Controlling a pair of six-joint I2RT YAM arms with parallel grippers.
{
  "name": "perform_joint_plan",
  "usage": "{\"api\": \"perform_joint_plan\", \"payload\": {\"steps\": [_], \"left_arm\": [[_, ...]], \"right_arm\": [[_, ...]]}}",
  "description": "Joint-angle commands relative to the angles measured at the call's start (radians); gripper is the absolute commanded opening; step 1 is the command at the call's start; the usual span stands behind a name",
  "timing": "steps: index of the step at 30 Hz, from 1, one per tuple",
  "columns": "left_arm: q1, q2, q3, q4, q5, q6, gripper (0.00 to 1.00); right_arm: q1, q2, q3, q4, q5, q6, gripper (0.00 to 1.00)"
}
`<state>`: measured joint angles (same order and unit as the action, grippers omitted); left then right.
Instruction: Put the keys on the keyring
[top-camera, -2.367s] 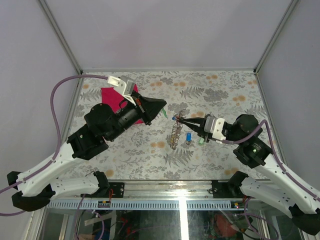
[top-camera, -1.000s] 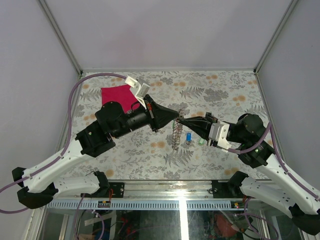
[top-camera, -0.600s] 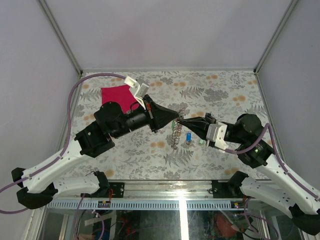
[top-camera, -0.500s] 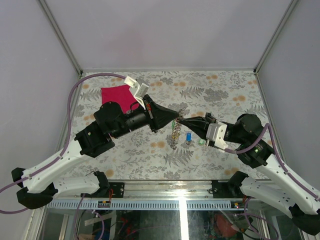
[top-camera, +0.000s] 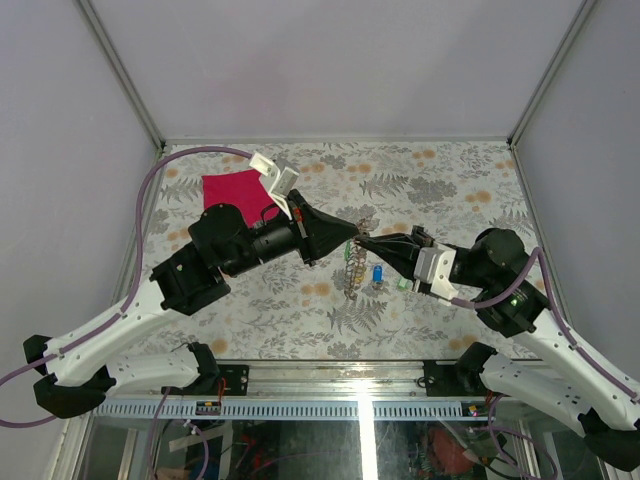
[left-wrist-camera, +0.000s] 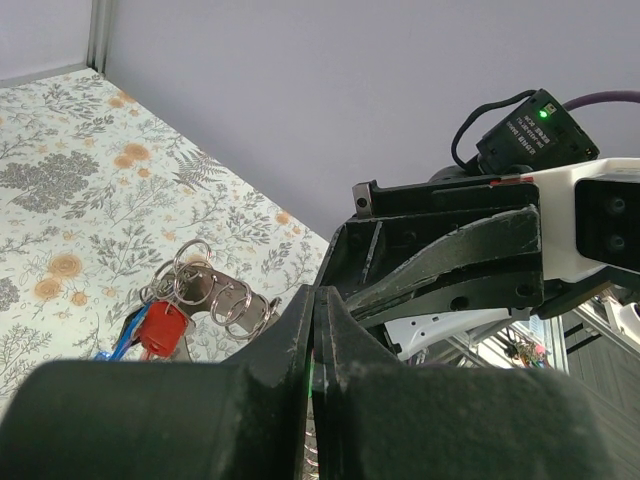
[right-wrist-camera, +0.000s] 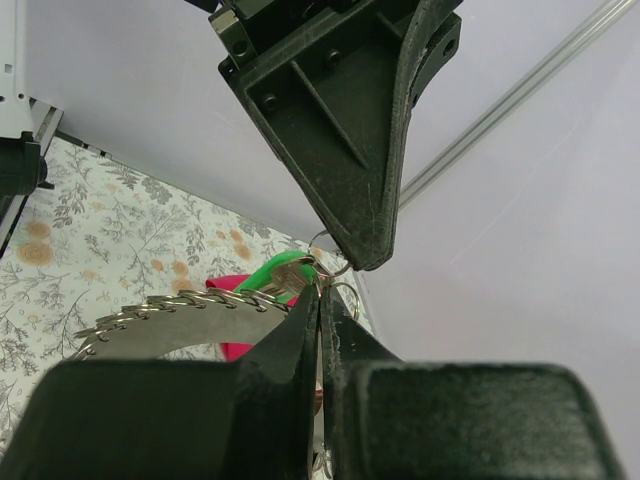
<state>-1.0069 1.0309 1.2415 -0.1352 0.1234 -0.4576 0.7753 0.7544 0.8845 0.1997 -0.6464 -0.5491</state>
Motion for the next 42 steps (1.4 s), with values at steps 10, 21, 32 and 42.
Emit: {"api": "perform_joint_plan", "payload": {"steps": [10,21,32,42], "left_arm": [[0.007,-0.001,-0.010,0.057,0.008,0.000,0.00],[0.011,0.029,0.005,0.046,0.049,0.003,0.00],[0.014,0.030,0.005,0.052,0.061,0.005,0.00],[0.020,0.021,-0.005,0.078,0.066,0.003,0.00]], "right_arm": [[0.007,-0.036,0.021,0.109,-0.005,0.010,0.00],[0.007,-0.044,0.021,0.113,-0.007,0.021,0.00],[0.007,-0.054,0.013,0.157,0.003,0.071,0.00],[0.007,-0.064,-0.051,0.369,0.011,0.245,0.00]]}}
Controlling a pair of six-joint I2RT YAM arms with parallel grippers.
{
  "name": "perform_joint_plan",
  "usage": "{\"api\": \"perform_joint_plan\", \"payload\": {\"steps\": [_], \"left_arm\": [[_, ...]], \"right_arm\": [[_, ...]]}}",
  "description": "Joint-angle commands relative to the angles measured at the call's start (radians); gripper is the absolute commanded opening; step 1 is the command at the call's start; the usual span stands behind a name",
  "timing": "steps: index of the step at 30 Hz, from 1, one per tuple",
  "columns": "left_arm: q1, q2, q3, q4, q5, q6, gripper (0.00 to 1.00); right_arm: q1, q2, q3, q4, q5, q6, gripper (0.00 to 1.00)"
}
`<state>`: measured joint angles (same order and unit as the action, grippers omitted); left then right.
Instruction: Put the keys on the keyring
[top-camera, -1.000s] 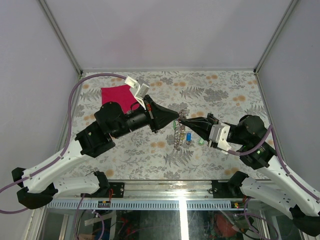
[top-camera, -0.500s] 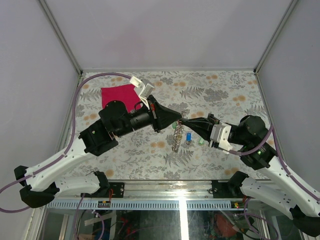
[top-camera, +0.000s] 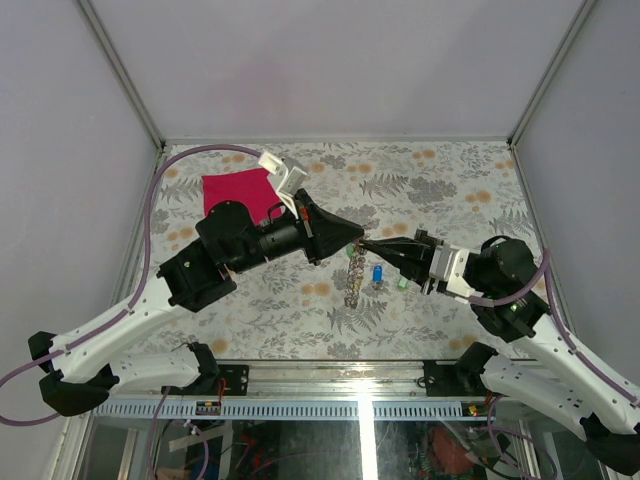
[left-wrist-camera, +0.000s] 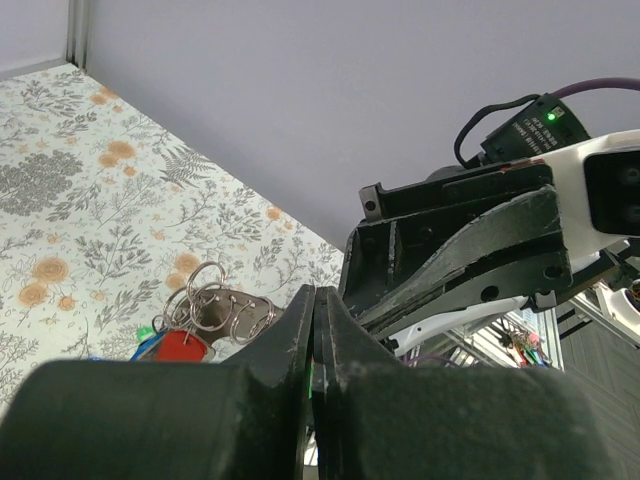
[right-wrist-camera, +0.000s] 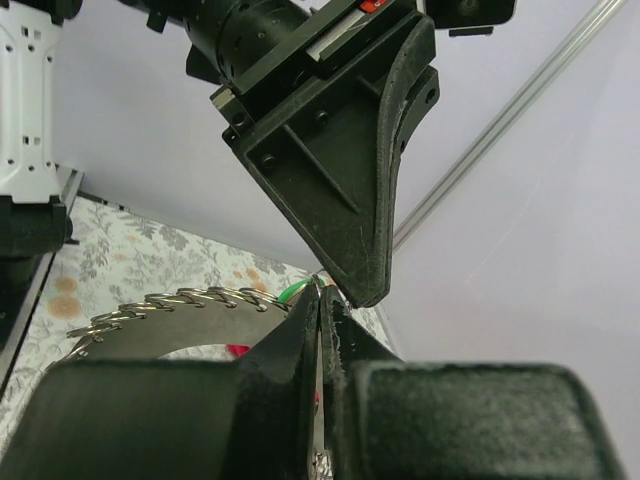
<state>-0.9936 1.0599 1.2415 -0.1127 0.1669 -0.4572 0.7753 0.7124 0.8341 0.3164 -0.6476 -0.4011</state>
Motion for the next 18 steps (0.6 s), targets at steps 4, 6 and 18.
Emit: {"api": "perform_joint_plan", "payload": {"steps": [4,6,18], "left_arm": [[0.007,-0.010,-0.013,0.073,0.026,-0.001,0.00],[0.008,-0.011,-0.016,0.078,0.029,-0.003,0.00],[0.011,-0.029,-0.042,0.117,0.035,-0.015,0.04]], "right_arm": [[0.007,-0.017,-0.036,0.368,0.029,0.189,0.00],[0.007,-0.016,-0.051,0.427,0.043,0.234,0.00],[0.007,0.002,-0.110,0.690,0.162,0.435,0.00]]}}
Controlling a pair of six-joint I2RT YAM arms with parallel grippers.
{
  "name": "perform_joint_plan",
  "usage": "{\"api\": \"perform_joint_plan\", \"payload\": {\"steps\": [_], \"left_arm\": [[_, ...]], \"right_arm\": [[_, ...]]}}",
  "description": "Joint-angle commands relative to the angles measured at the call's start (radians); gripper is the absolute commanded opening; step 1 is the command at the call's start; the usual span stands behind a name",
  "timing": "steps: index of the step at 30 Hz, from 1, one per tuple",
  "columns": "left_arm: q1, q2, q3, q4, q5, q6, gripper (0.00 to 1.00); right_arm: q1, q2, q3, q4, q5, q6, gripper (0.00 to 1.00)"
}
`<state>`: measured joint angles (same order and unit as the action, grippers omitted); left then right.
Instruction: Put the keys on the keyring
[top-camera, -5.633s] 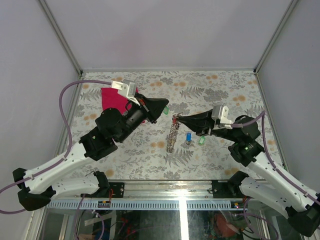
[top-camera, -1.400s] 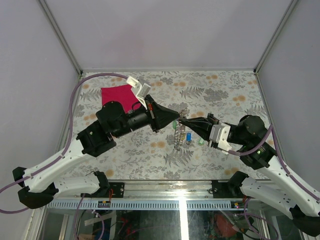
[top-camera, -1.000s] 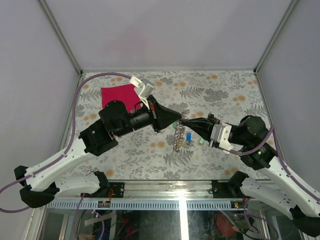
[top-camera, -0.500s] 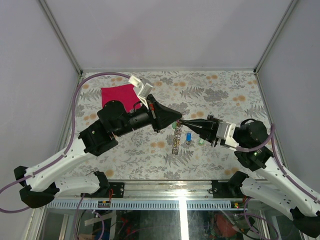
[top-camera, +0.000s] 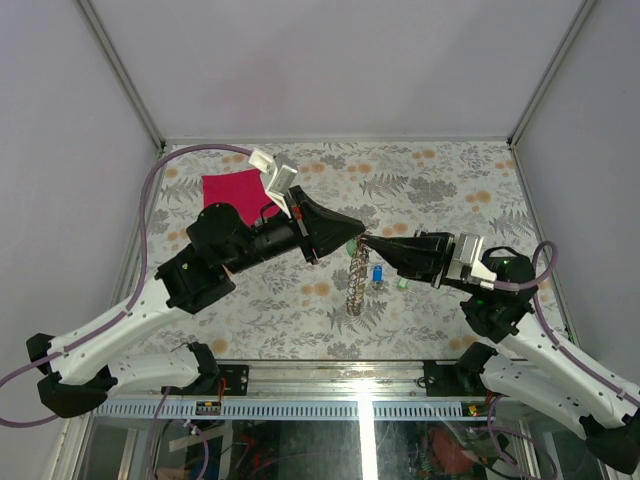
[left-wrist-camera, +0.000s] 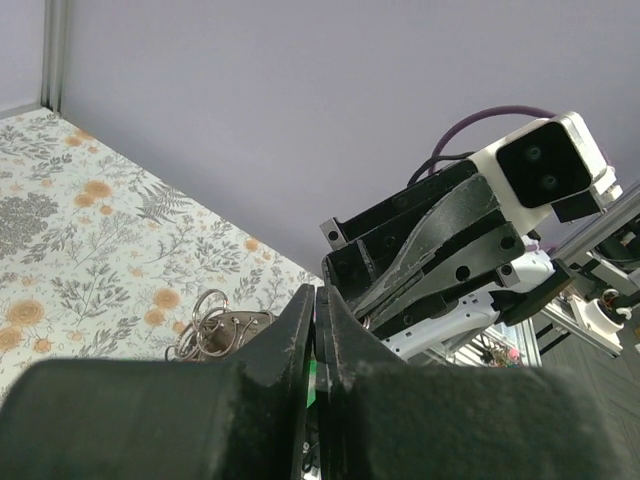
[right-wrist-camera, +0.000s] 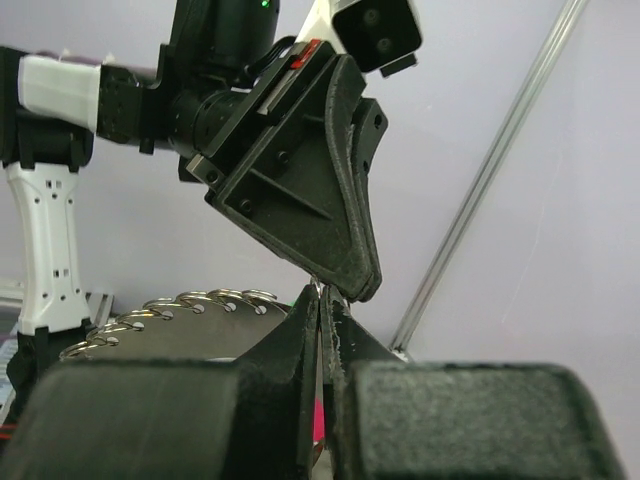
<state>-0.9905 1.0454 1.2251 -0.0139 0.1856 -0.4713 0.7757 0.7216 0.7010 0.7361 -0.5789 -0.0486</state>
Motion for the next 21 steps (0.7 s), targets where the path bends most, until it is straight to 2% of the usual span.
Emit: {"api": "perform_joint_plan", "payload": {"steps": [1,9,12,16,21], "left_arm": [[0.008,-0.016,-0.029,0.020,0.015,0.000,0.07],[0.010,-0.036,-0.040,0.045,0.007,0.000,0.14],[0.012,-0.043,-0.046,0.052,-0.004,0.002,0.16],[0.012,-0.059,-0.053,0.060,-0.015,0.006,0.23],[0.012,-0.097,-0.091,0.098,-0.028,0.024,0.25]], "right_arm": [[0.007,-0.004,0.021,0.285,0.103,0.096,0.00],[0.007,0.007,0.015,0.338,0.130,0.165,0.00],[0.006,0.004,0.015,0.328,0.124,0.161,0.00],[0.006,-0.006,0.011,0.306,0.111,0.148,0.00],[0.006,-0.012,0.002,0.285,0.109,0.137,0.00]]}}
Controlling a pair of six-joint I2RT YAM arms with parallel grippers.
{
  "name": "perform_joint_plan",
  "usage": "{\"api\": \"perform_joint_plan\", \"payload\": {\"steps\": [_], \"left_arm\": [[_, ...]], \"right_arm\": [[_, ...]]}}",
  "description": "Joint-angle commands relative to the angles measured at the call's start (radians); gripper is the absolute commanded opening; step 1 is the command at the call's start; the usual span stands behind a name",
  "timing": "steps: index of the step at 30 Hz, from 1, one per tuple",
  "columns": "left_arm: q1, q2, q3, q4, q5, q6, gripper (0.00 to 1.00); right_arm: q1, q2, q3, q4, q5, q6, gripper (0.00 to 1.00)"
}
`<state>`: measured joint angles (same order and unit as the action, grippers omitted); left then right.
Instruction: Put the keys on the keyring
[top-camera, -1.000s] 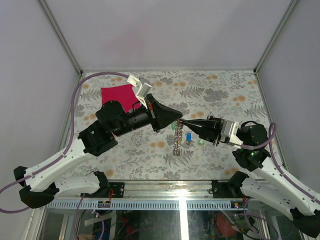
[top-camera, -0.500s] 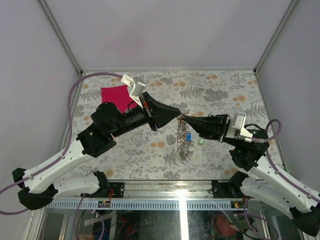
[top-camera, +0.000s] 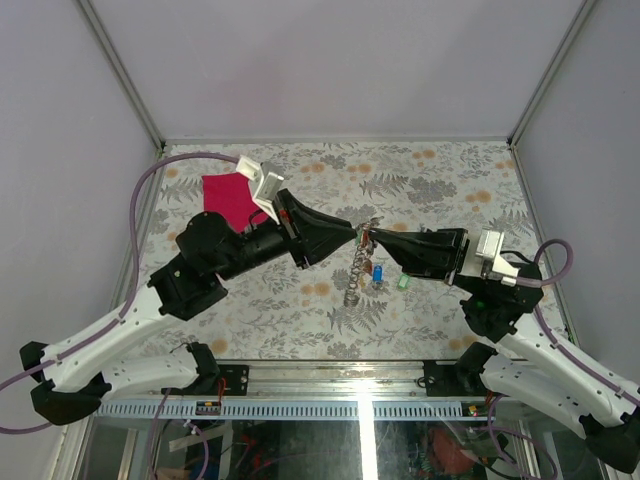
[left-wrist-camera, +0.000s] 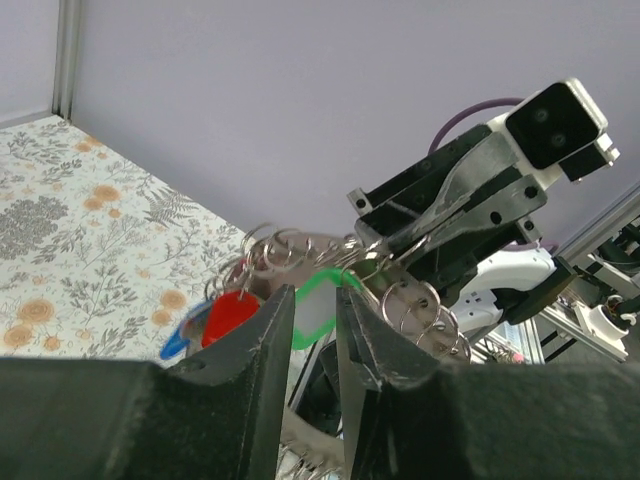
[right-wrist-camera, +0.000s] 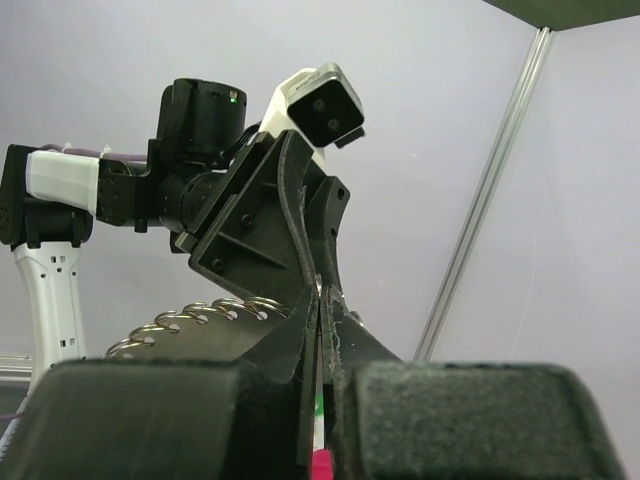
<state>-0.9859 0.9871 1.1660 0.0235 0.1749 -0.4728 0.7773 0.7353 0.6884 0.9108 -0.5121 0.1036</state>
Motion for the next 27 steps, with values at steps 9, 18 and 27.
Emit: {"api": "perform_joint_plan", "payload": {"steps": [9,18,27], "left_arm": [[0.007,-0.108,-0.084,0.165,0.033,0.127,0.38],[0.007,-0.112,-0.074,0.233,0.121,0.239,0.43],[0.006,-0.119,-0.058,0.230,0.185,0.315,0.42]], "right_arm": [[0.005,-0.010,0.023,0.102,0.053,0.062,0.00],[0.005,0.013,0.016,0.153,-0.015,0.129,0.00],[0.005,0.051,0.052,0.160,-0.147,0.205,0.00]]}}
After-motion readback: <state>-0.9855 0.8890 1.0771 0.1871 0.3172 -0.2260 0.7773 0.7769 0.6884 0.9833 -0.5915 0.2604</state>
